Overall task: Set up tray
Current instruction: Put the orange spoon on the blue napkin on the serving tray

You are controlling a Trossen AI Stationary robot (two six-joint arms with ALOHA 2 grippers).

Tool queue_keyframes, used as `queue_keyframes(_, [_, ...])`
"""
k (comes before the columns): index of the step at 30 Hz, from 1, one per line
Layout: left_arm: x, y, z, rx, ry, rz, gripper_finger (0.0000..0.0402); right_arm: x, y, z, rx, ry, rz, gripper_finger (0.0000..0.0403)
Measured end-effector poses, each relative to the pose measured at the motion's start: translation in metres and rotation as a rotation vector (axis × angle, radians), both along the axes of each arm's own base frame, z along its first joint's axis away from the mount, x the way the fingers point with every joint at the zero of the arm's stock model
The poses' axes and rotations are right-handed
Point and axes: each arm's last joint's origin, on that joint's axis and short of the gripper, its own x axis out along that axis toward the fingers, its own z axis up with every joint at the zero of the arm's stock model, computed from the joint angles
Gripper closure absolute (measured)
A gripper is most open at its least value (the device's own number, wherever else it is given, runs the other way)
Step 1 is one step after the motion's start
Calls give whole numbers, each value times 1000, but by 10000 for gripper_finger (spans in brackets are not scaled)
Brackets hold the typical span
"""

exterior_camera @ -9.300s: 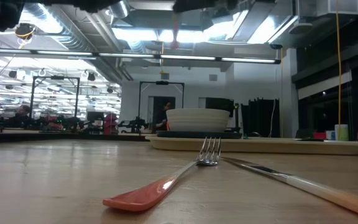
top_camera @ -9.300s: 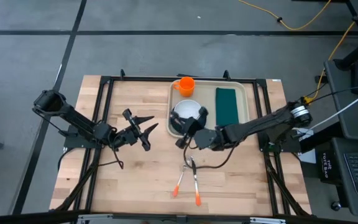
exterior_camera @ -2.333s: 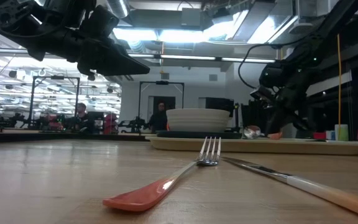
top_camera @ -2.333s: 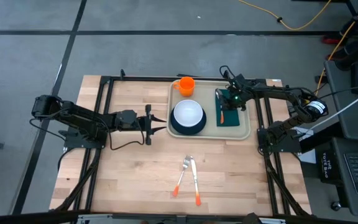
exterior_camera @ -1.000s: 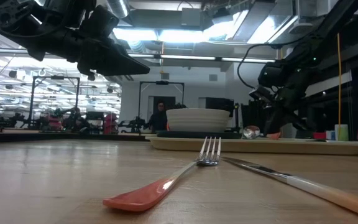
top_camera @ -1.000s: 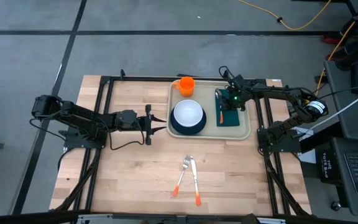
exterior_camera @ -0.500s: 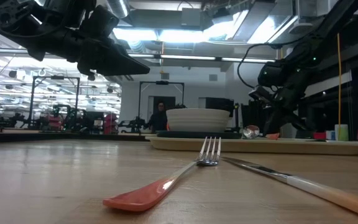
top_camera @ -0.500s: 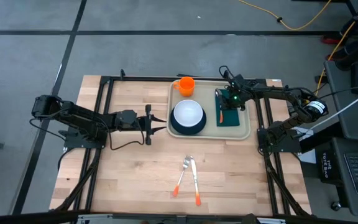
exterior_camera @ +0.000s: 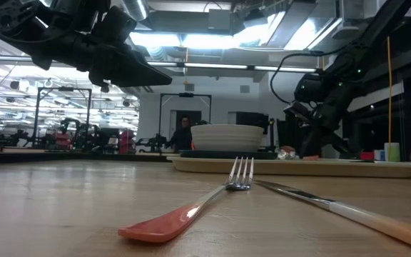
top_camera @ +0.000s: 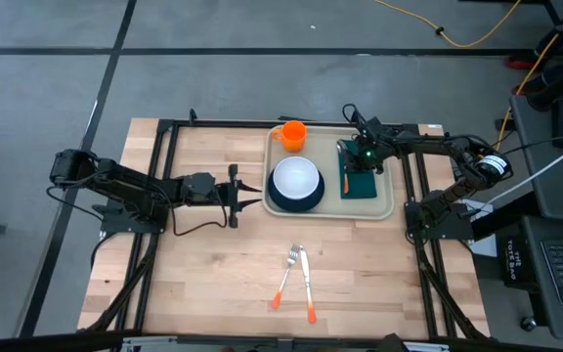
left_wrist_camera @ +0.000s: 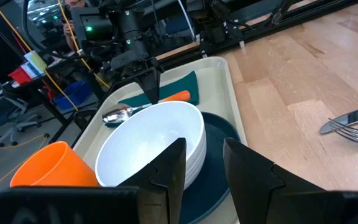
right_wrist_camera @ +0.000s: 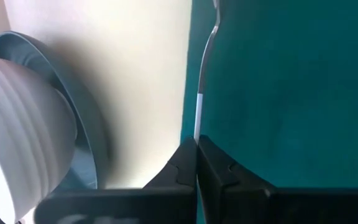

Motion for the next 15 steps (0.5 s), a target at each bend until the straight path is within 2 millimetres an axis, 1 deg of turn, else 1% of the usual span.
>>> queue_keyframes(15, [0, 0, 0, 0, 0, 0, 299, -1, 1, -1, 16, 23, -29, 403])
